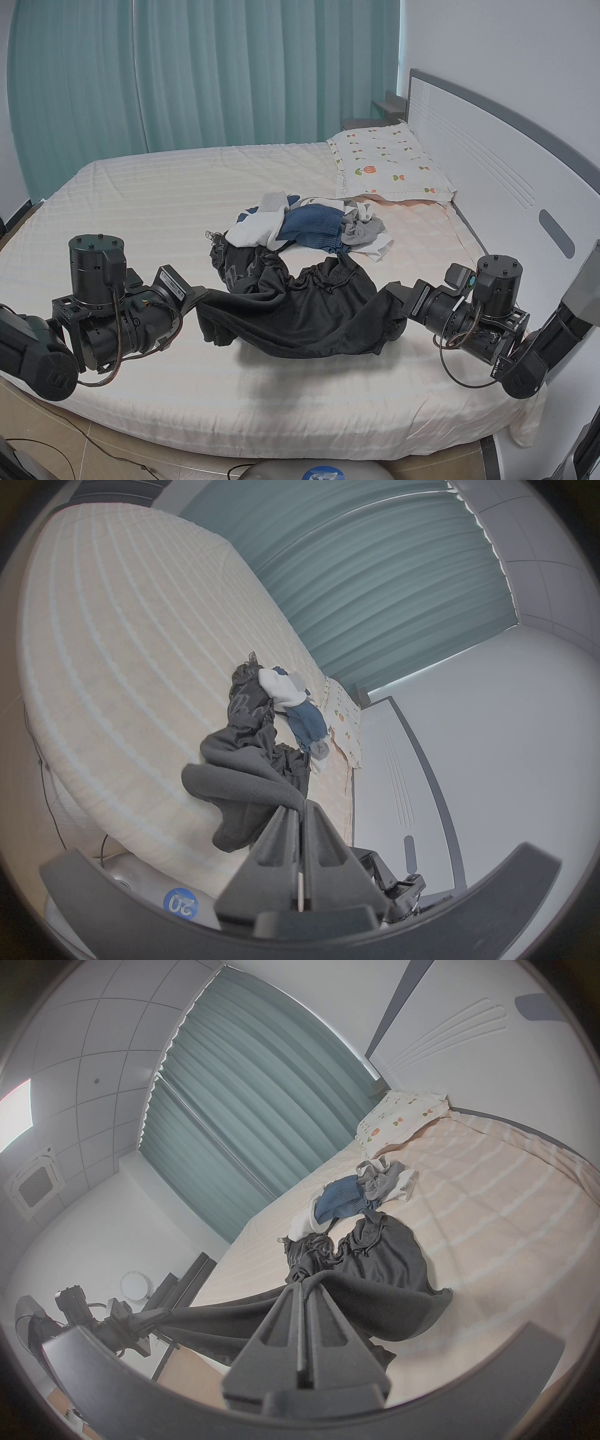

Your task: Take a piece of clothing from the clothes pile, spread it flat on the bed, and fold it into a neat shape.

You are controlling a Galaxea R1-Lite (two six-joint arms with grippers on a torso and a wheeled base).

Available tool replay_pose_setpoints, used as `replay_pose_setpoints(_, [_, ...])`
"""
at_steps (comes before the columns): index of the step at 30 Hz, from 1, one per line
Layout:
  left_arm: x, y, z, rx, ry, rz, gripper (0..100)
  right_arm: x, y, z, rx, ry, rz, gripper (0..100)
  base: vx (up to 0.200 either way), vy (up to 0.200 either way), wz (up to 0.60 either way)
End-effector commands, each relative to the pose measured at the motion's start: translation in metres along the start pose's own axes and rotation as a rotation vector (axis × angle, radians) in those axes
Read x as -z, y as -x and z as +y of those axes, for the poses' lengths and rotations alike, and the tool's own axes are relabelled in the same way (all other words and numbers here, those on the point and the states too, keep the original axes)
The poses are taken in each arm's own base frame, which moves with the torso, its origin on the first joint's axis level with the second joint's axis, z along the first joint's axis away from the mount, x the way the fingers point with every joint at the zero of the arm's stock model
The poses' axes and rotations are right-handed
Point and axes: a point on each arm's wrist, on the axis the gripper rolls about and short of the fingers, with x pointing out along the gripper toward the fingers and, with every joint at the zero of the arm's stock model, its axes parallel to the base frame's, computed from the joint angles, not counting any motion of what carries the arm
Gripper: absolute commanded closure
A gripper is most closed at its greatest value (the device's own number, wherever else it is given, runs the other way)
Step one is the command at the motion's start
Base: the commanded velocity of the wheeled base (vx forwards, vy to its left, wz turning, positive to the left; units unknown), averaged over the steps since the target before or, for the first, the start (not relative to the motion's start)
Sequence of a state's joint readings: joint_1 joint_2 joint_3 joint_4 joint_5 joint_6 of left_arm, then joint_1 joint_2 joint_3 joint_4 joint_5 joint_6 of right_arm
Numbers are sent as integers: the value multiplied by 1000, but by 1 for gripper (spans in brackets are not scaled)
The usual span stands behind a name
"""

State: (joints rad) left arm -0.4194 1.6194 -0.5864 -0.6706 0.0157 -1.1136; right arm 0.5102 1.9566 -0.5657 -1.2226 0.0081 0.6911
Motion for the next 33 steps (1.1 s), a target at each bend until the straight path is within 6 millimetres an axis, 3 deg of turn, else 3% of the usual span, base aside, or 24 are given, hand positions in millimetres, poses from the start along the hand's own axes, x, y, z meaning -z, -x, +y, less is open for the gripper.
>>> replay_pose_setpoints(1, [-4, 5, -1, 10, 4, -19, 100, 1, -1, 1, 1, 2, -4, 100, 0, 200, 0])
replay_pose_setpoints(15, [-14, 19, -8, 45, 3, -67, 100, -5, 7, 24, -34, 46, -61, 100, 0, 200, 0])
replay_pose_setpoints(33, [-14, 38, -11, 85, -6, -77, 100, -5, 4, 29, -70, 57, -72, 100, 0, 200, 0])
